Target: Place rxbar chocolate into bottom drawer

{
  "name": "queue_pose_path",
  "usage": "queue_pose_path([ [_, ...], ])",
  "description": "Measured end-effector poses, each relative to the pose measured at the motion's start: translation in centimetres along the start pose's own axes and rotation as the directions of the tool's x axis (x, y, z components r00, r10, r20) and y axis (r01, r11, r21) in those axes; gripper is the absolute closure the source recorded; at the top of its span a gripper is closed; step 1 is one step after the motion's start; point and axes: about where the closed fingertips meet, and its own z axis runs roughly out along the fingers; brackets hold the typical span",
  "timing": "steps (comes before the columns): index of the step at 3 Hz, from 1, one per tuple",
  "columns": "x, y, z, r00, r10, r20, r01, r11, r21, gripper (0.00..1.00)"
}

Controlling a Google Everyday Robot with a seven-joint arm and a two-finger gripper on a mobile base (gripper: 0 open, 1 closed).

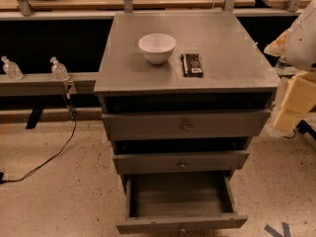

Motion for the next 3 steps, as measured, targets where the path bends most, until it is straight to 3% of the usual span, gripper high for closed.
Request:
queue_pose_path([
  [1, 0.0, 0.0, 0.0, 1.000, 0.000, 0.000, 0.000, 1.0000, 0.000, 0.00],
  [2, -1.2, -2.1, 1.8, 0.997, -0.056, 0.044, 0.056, 0.9984, 0.009, 0.00],
  [3, -2.9, -5.7, 4.6, 0.991, -0.101, 0.089, 0.099, 0.9948, 0.023, 0.00],
])
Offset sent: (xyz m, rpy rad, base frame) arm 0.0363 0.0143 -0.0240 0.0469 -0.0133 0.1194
